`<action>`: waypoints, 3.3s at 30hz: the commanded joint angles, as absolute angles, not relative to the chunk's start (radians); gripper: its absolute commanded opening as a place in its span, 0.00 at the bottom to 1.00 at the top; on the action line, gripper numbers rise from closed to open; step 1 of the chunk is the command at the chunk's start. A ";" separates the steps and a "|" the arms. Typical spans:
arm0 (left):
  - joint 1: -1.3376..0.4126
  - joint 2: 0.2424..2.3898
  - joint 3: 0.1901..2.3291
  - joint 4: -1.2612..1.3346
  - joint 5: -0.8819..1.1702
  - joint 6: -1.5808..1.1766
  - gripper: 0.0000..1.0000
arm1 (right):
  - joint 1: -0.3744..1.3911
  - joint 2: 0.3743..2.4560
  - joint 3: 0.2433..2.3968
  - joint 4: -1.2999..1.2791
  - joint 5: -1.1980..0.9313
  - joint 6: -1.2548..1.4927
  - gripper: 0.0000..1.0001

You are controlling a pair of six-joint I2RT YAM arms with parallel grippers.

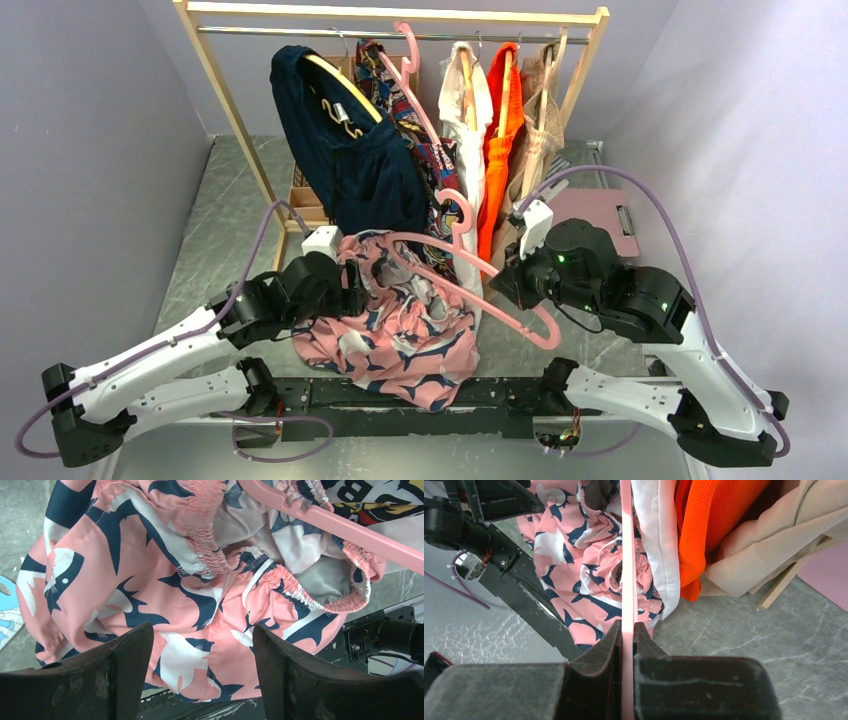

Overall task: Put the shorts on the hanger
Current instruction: Hang the shorts on the hanger.

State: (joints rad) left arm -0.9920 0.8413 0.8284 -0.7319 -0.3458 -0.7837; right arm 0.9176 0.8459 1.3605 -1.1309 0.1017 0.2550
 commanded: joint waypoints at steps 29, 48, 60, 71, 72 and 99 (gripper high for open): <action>-0.854 1.242 0.911 -0.465 -0.472 -0.652 0.69 | 0.916 0.835 1.354 -1.090 0.100 0.261 0.00; -0.850 1.208 1.050 -0.664 -0.400 -0.688 0.07 | 0.915 0.826 1.400 -1.146 -0.100 0.150 0.00; -0.850 1.112 1.074 -0.686 -0.303 -0.684 0.07 | 0.915 0.799 1.248 -0.932 -0.057 0.143 0.00; -0.850 1.012 0.965 -0.612 -0.166 -0.691 0.07 | 0.916 0.673 0.865 -0.426 -0.150 0.257 0.00; -0.851 1.005 0.951 -0.607 -0.161 -0.694 0.07 | 0.916 0.664 0.826 -0.371 -0.142 0.268 0.00; -0.851 0.928 0.700 -0.496 -0.105 -0.744 0.07 | 1.359 0.919 0.624 -0.046 0.260 0.292 0.22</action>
